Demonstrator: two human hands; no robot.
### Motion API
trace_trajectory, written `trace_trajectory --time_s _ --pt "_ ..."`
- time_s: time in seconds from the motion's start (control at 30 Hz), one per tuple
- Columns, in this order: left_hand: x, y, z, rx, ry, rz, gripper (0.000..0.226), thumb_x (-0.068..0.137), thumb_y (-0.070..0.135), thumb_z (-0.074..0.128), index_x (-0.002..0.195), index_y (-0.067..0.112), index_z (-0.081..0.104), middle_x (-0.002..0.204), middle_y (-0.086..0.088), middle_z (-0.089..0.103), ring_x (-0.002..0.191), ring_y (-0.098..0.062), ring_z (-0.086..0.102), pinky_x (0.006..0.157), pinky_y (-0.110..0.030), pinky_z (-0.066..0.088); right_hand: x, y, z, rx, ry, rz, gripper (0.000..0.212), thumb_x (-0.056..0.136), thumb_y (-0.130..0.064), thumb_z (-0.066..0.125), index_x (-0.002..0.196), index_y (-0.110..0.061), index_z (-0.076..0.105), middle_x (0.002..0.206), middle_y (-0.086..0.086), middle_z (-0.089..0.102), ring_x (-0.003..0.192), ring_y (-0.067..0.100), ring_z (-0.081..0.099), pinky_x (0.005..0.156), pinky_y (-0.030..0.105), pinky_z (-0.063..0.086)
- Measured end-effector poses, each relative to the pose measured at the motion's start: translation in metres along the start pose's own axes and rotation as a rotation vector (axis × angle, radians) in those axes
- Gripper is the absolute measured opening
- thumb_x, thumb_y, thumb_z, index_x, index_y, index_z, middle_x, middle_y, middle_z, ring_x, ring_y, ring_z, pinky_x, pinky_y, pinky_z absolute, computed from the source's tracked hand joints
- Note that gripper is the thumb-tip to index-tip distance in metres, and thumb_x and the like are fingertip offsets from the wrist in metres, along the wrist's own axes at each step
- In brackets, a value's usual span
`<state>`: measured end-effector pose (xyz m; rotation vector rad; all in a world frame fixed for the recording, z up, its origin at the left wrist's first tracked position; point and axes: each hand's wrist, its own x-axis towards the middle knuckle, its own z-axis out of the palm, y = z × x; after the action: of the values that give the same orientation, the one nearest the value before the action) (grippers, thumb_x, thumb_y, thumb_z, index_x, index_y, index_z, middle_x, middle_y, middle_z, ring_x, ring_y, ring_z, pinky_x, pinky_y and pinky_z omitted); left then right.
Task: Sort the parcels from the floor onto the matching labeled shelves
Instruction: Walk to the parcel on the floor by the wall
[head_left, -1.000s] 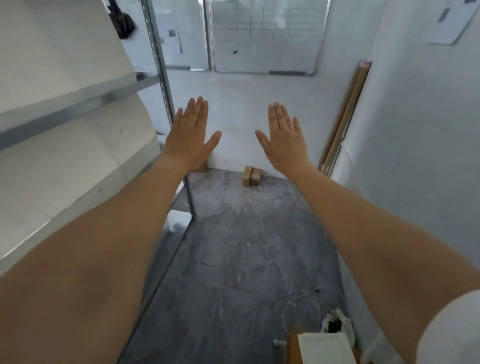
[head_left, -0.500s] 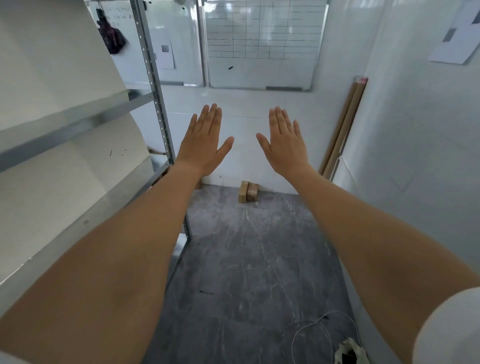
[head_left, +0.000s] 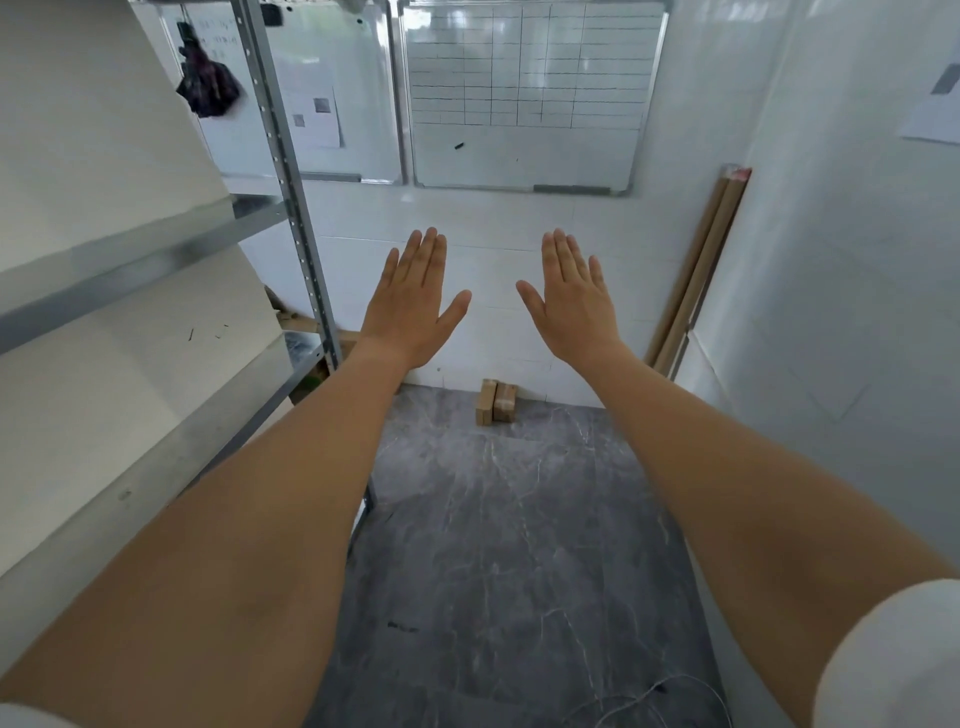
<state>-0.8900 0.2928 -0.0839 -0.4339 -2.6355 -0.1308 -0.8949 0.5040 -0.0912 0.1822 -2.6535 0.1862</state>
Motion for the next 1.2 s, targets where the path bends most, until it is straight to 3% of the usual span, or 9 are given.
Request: trace_trajectory --time_s 0.33,0.77,1.2 --pt "0.069 0.000 0.044 -0.026 -0.026 0.015 0.071 0.104 0.047 0.022 0.157 0.007 -0.005 0.166 -0.008 -0.009 0.152 -0.020 -0.012 0.124 -0.037 -0.008 0.065 0.031 0.030 -0.007 -0.007 -0.008 0.071 0.108 -0.048 0.022 0.161 -0.006 0.001 0.171 0.010 0.001 0.158 0.022 -0.002 0.127 0.039 -0.001" --pt "0.188 -0.072 0.097 -0.042 0.018 0.036 0.070 0.105 0.046 0.022 0.157 0.007 -0.003 0.166 -0.007 -0.007 0.152 -0.019 -0.011 0.122 -0.034 -0.009 0.184 0.033 0.095 0.013 0.013 0.065 0.072 0.108 -0.047 0.023 0.161 -0.003 -0.001 0.170 0.012 -0.002 0.158 0.023 -0.003 0.126 0.034 -0.002" --pt "0.277 -0.094 0.164 -0.066 -0.030 0.075 0.070 0.104 0.046 0.020 0.157 0.008 -0.004 0.166 -0.006 -0.009 0.152 -0.018 -0.012 0.124 -0.036 -0.005 0.274 0.064 0.158 0.012 -0.007 0.092 0.072 0.108 -0.048 0.022 0.161 -0.005 0.000 0.170 0.011 -0.001 0.158 0.023 -0.002 0.126 0.036 -0.002"
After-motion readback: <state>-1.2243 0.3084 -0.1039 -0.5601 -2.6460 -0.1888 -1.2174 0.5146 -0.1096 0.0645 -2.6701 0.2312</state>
